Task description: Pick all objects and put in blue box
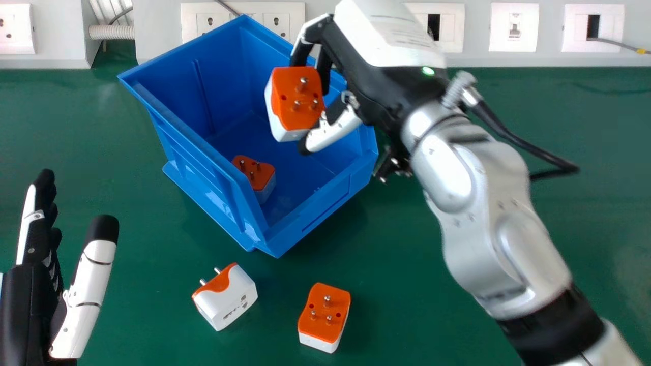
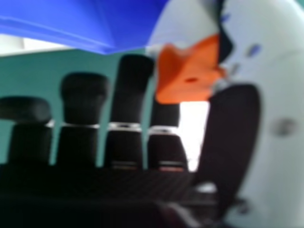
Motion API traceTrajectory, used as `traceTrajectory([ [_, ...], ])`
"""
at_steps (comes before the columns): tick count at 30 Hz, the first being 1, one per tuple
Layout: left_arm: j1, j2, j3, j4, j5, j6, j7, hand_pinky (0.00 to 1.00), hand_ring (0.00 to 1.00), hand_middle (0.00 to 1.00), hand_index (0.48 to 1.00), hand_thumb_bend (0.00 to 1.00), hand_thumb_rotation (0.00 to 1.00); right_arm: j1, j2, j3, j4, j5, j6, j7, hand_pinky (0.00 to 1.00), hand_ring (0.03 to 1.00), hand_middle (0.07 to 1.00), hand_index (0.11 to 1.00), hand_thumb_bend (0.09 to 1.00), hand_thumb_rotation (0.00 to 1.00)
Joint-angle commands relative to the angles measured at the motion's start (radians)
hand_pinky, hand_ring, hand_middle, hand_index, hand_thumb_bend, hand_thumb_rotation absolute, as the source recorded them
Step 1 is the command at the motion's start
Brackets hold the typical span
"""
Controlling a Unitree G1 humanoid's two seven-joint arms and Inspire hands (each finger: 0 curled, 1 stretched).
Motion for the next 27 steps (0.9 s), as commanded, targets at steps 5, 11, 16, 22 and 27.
traceTrajectory([
  [5, 0.002, 0.011, 0.013, -0.013, -0.005, -0.014, -0.001, 1.0, 1.0, 1.0, 0.962, 0.64, 0.82, -0.165, 0.077, 0.032, 0.259, 0.025, -0.044, -0.124, 0.11, 0.182, 0.469, 0.482, 0.523, 0.0],
  [11, 0.006, 0.012, 0.017, -0.017, -0.012, -0.015, -0.004, 1.0, 1.0, 1.0, 0.958, 0.65, 0.82, -0.286, 0.129, 0.069, 0.497, 0.035, -0.056, -0.187, 0.1, 0.162, 0.469, 0.48, 0.524, 0.0],
  [16, 0.011, 0.012, 0.017, -0.013, -0.012, -0.021, -0.008, 1.0, 1.0, 0.99, 0.957, 0.65, 0.82, -0.402, 0.181, 0.098, 0.706, 0.05, -0.063, -0.225, 0.12, 0.187, 0.47, 0.481, 0.524, 0.0],
  [22, 0.017, 0.01, 0.016, -0.01, -0.013, -0.023, -0.012, 1.0, 1.0, 0.99, 0.959, 0.65, 0.82, -0.504, 0.225, 0.124, 0.895, 0.068, -0.123, -0.271, 0.16, 0.232, 0.448, 0.496, 0.519, 0.0],
  [27, 0.02, 0.006, 0.01, -0.013, -0.012, -0.019, -0.013, 1.0, 1.0, 0.99, 0.962, 0.64, 0.82, -0.57, 0.241, 0.19, 1.024, 0.031, -0.164, -0.318, 0.16, 0.311, 0.462, 0.493, 0.518, 0.0],
])
